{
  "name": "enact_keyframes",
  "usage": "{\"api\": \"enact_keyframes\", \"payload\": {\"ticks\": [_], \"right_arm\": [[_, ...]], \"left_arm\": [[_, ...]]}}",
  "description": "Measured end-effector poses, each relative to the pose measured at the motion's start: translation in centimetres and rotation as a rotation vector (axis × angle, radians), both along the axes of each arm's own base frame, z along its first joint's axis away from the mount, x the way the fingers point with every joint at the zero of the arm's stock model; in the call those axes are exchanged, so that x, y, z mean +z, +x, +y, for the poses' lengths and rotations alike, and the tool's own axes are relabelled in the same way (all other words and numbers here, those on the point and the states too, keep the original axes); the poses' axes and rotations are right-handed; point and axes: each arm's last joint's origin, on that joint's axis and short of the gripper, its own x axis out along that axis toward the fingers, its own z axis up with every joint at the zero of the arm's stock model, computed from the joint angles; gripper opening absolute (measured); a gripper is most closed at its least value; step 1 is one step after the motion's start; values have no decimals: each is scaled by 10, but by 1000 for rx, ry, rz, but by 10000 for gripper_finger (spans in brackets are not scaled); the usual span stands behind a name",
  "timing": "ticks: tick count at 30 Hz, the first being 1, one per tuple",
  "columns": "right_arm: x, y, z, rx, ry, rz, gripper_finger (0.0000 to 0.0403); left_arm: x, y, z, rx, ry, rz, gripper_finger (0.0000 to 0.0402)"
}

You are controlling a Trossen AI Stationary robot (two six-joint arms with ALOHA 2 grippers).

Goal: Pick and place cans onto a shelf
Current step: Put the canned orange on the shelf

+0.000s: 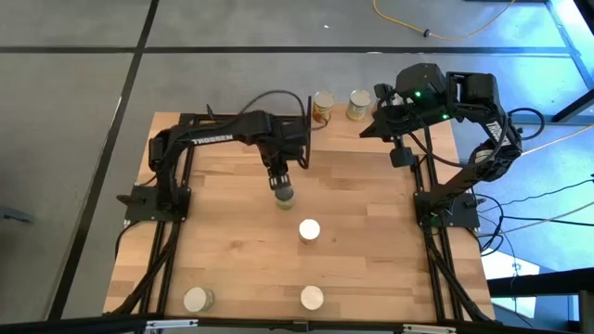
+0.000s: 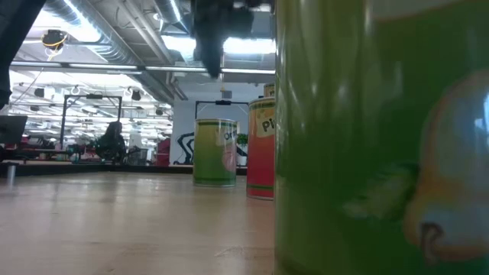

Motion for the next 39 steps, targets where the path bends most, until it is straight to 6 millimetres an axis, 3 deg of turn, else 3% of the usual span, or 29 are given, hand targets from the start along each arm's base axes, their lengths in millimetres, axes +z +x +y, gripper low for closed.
{"api": "enact_keyframes", "payload": {"ticks": [4, 9, 14, 24, 31, 39], "right_arm": [[-4, 7, -1, -1, 5, 18, 0], [-21, 30, -6, 1, 19, 94, 0], [-48, 63, -9, 39, 18, 195, 0], [-112, 136, 5, 224, 29, 371, 1], [-148, 178, 13, 252, 26, 370, 36], [-176, 203, 18, 272, 24, 388, 86]], "left_arm": [[45, -8, -6, -18, 108, -43, 8], [95, -28, -9, 29, 177, -115, 2], [139, -63, -16, 70, 194, -284, 1], [182, -130, -30, 163, 216, -452, 0], [195, -157, -35, 170, 223, -518, 0], [201, -171, -38, 179, 219, -553, 0]]}}
